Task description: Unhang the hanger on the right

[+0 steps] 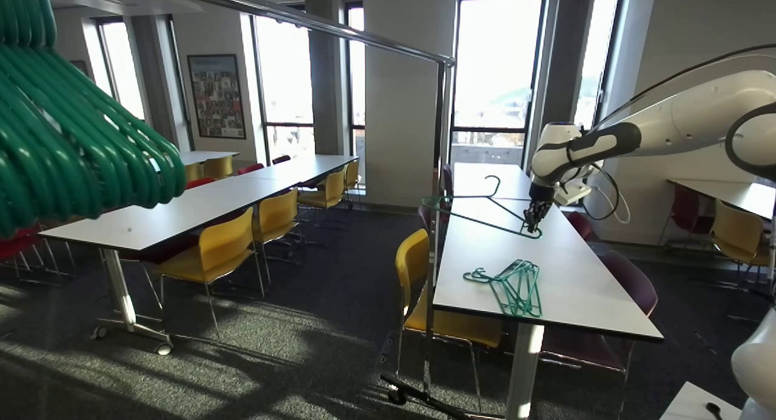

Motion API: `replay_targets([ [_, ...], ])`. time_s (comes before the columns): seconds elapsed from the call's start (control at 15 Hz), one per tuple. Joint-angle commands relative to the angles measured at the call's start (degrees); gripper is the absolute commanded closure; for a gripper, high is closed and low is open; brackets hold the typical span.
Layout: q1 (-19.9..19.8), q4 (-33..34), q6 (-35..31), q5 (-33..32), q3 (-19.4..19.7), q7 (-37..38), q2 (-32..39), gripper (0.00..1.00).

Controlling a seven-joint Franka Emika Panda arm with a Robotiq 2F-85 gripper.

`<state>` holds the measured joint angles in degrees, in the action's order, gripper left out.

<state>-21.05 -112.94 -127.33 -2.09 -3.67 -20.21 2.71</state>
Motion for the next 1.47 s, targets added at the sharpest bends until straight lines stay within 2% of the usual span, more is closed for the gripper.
replay_targets([
  [0.0,4.49,-2.60,2.15,9.14,5.55,-14.70,-5.08,0.97],
  [0.13,5.24,-3.37,3.75,9.67,8.49,-20.72,-5.64,0.97],
  [0.33,4.72,-5.67,5.73,3.74,12.91,-29.14,-5.69,0.97],
  [0.6,3.81,-7.59,3.79,-3.08,17.79,-32.26,-4.56,0.97],
  [0.87,3.11,-6.99,-5.27,-8.48,20.52,-22.11,-2.21,0.97],
  [1.07,3.18,-5.85,-11.86,-11.57,21.12,-13.35,-0.52,0.97],
  [1.4,4.98,-3.67,-20.08,-20.26,20.48,7.72,1.75,0.97],
])
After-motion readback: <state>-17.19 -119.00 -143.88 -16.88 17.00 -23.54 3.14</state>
